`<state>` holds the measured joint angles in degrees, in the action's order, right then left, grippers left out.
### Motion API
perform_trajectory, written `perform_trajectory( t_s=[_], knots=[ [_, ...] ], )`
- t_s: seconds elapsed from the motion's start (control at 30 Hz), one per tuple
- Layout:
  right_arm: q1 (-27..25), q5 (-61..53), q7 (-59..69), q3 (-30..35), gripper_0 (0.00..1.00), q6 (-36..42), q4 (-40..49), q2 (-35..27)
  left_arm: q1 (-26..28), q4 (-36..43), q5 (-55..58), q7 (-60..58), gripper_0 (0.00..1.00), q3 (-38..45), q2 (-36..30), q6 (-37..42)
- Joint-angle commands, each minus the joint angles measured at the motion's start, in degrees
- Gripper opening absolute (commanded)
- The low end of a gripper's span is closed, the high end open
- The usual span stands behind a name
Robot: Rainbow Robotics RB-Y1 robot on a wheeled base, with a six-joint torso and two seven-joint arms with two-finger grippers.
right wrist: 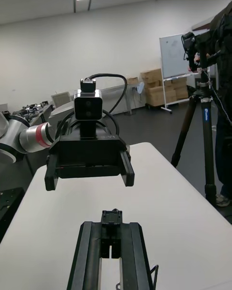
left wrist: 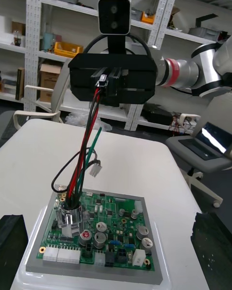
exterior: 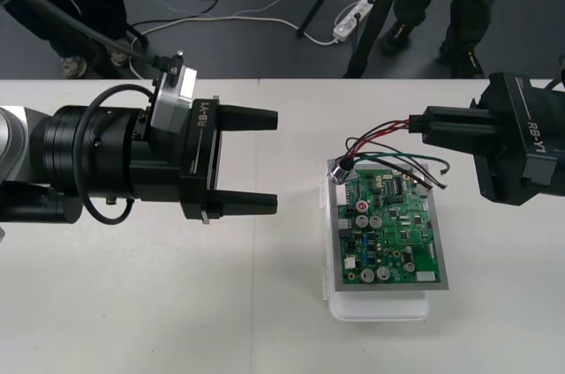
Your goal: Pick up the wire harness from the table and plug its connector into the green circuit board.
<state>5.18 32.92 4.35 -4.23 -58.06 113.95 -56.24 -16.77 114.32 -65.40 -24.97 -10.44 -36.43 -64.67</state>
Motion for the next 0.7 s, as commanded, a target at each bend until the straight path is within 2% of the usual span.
perform_trajectory(
  t_s=[0.03, 0.27, 0.7],
  knots=[
    [-0.6, -3.2, -4.7, 0.2, 0.00, -0.5, -0.5, 1.8, -4.3, 0.7, 2.0, 4.9, 1.00, -3.0, -3.2, 4.6],
    [-0.6, -10.3, -14.2, -5.3, 0.00, 1.9, -0.5, 1.9, -6.5, 0.7, 3.4, 8.7, 1.00, -5.4, -3.8, 7.6],
    [-0.6, -9.8, -20.3, -9.5, 0.00, 2.5, -0.5, 4.4, -9.2, 0.7, 4.7, 10.1, 1.00, -6.6, -5.2, 10.0]
  ],
)
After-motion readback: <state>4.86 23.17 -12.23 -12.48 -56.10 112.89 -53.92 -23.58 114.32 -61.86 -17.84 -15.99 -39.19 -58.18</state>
